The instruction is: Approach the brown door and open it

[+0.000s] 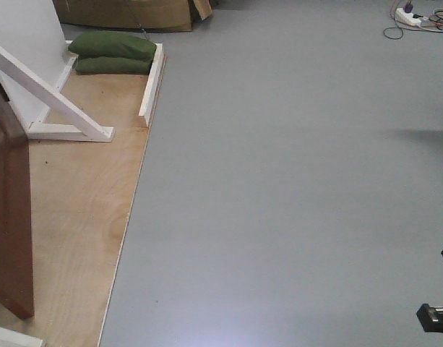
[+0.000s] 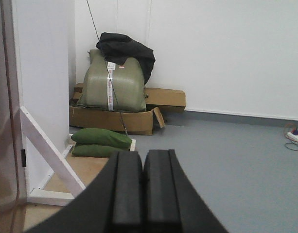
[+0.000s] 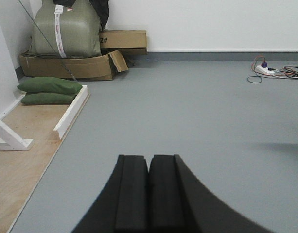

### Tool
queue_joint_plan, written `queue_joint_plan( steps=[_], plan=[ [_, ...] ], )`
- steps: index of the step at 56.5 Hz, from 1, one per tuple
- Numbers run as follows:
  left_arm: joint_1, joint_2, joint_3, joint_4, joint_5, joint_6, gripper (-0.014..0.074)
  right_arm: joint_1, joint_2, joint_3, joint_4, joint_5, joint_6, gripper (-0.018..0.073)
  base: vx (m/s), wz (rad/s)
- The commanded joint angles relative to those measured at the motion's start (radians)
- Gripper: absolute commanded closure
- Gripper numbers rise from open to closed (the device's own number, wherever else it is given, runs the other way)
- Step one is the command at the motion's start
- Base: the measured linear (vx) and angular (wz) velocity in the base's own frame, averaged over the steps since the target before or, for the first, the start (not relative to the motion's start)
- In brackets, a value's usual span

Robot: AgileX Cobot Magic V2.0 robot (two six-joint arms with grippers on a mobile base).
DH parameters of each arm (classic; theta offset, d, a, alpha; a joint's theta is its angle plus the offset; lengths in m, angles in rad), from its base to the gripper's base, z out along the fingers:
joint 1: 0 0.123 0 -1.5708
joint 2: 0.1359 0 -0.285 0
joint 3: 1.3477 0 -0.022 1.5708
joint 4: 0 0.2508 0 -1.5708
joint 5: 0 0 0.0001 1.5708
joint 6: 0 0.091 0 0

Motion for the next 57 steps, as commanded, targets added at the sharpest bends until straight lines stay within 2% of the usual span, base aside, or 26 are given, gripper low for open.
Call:
queue_joint_plan(
  steps=[1,25,57],
  plan=[
    [-0.001,-0.003,-0.017,-0.003,-0.082,-0.001,0.0603,-0.001,-0.009,0.005,-0.001,-0.082,-0.006,0.0559,0.33,-0.01],
    [-0.001,-0.003,-0.017,-0.003,-0.082,-0.001,0.0603,-0.001,-0.009,0.005,-0.001,-0.082,-0.006,0.0559,0.26,-0.03],
    [-0.001,-0.003,-0.017,-0.003,-0.082,-0.001,0.0603,-0.001,-0.009,0.005,-0.001,-0.082,-0.006,0.0559,0.05,-0.02]
  ],
)
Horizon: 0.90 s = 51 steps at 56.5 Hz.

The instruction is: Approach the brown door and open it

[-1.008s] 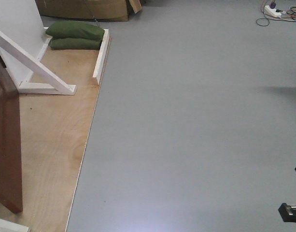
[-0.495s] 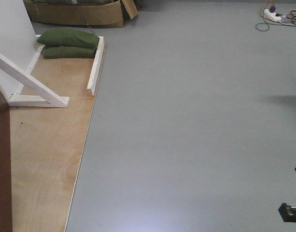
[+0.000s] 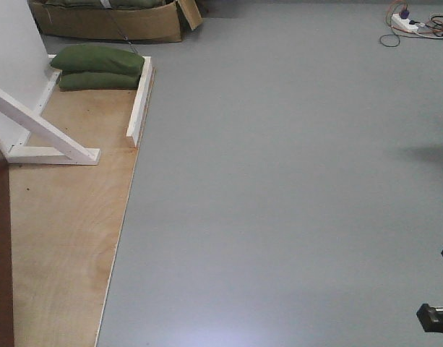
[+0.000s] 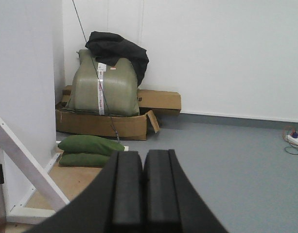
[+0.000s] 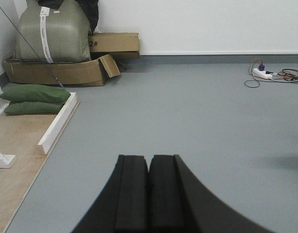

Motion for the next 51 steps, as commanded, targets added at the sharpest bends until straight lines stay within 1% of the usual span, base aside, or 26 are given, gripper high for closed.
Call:
queue_joint_plan(
  steps=[1,40,44,45,46,48,51],
  plan=[
    [-0.001,-0.003,-0.017,-0.003,-0.082,-0.001,0.0603,-0.001,-0.009,0.005,-0.001,-0.082,-0.006,0.0559,0.0,0.0],
    [0.0,-0.003,-0.017,0.0,-0.078,-0.001,0.0603,-0.001,-0.009,0.005,-0.001,-0.082,-0.006,0.0559,0.0,0.0],
    [0.002,-0.003,-0.018,0.005,-0.075,0.008,0.0603,-0.001,-0.009,0.005,-0.001,-0.082,-0.006,0.0559,0.0,0.0],
    [0.002,-0.003,-0.021,0.002,-0.071,-0.001,0.0603,-0.001,-0.009,0.005,-0.001,-0.082,-0.006,0.0559,0.0,0.0],
    [0.003,-0.003,-0.028,-0.003,-0.064,-0.027,0.0603,-0.001,-0.009,0.005,-0.001,-0.082,-0.006,0.0559,0.0,0.0],
    [0.003,-0.003,-0.071,-0.011,-0.033,-0.11,0.0603,-0.001,-0.009,0.005,-0.001,-0.082,-0.006,0.0559,0.0,0.0],
    [0.006,0.004,-0.149,-0.008,0.015,-0.201,0.0603,-0.001,-0.009,0.005,-0.001,-0.082,-0.006,0.0559,0.0,0.0]
  ],
)
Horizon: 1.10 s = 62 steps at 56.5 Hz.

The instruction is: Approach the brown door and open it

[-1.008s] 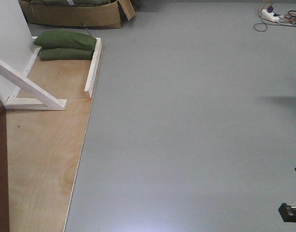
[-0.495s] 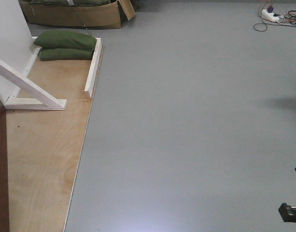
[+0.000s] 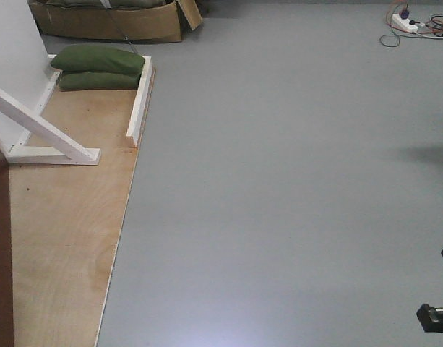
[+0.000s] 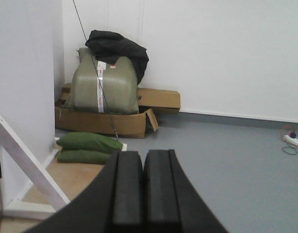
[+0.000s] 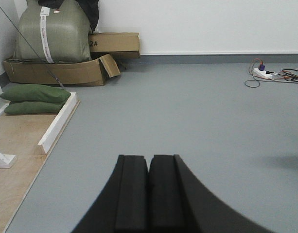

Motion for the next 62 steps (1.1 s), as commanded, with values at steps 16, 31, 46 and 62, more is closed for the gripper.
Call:
queue_joint_plan(
  steps=[16,31,46,62],
  plan=[
    [0.118,0.283,-0.569,-0.049,0.043,0.05,0.0603,-0.001,-0.009,0.005,-0.001,-0.082,-0.006,0.0559,0.0,0.0],
    [0.321,0.59,-0.84,-0.31,-0.049,0.145,0.0603,-0.001,-0.009,0.005,-0.001,-0.082,-0.006,0.0559,0.0,0.0],
    [0.524,0.748,-0.884,-0.522,-0.321,0.143,0.0603,-0.001,-0.009,0.005,-0.001,-0.082,-0.006,0.0559,0.0,0.0],
    [0.728,0.809,-0.927,-0.642,-0.439,0.23,0.0603,-0.001,-0.009,0.005,-0.001,-0.082,-0.006,0.0559,0.0,0.0]
  ],
)
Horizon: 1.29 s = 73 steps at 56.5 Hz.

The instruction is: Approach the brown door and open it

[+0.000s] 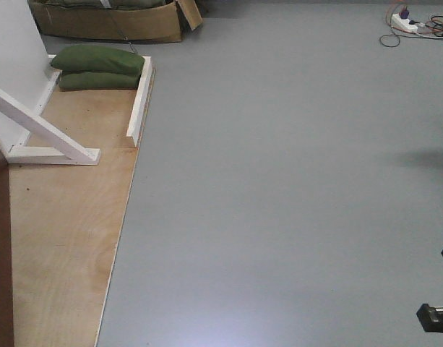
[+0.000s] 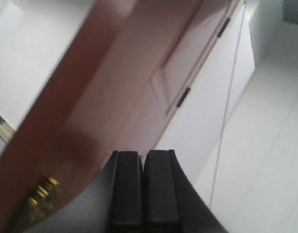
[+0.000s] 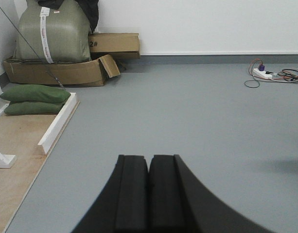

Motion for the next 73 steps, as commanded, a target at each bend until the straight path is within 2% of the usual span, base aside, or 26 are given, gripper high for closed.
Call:
queue_joint_plan(
  steps=[1,11,17,29,34,40,51,59,67,73],
  plan=[
    [0.065,0.032,-0.078,-0.05,-0.055,0.071,0.0603,-0.001,-0.009,0.005,-0.001,-0.082,-0.006,0.0559,0.0,0.0],
    [0.19,0.169,-0.273,-0.211,0.102,0.231,0.0603,-0.001,-0.009,0.005,-0.001,-0.082,-0.006,0.0559,0.0,0.0],
    [0.262,0.233,-0.364,-0.261,0.161,0.297,0.0603,-0.001,-0.009,0.005,-0.001,-0.082,-0.006,0.0559,0.0,0.0],
    [0.385,0.32,-0.459,-0.382,0.209,0.306,0.0603,-0.001,-0.009,0.005,-0.001,-0.082,-0.006,0.0559,0.0,0.0],
    [0.42,0.354,-0.475,-0.4,0.202,0.306,0.0603,-0.001,-0.009,0.005,-0.001,-0.082,-0.006,0.0559,0.0,0.0],
    [0.43,0.402,-0.499,-0.435,0.226,0.302,0.0603,-0.001,-0.009,0.005,-0.001,-0.082,-0.006,0.0559,0.0,0.0],
    [0.43,0.497,-0.575,-0.501,0.408,0.302,0.0603,-0.001,-0.009,0.005,-0.001,-0.082,-0.006,0.0559,0.0,0.0],
    [0.43,0.549,-0.623,-0.501,0.525,0.303,0.0603,-0.001,-0.009,0.005,-0.001,-0.082,-0.006,0.0559,0.0,0.0],
    [0.427,0.549,-0.64,-0.506,0.584,0.303,0.0603,-0.001,-0.009,0.005,-0.001,-0.082,-0.006,0.0559,0.0,0.0],
    [0.426,0.543,-0.64,-0.538,0.649,0.303,0.0603,-0.001,-0.009,0.005,-0.001,-0.082,-0.006,0.0559,0.0,0.0]
  ],
)
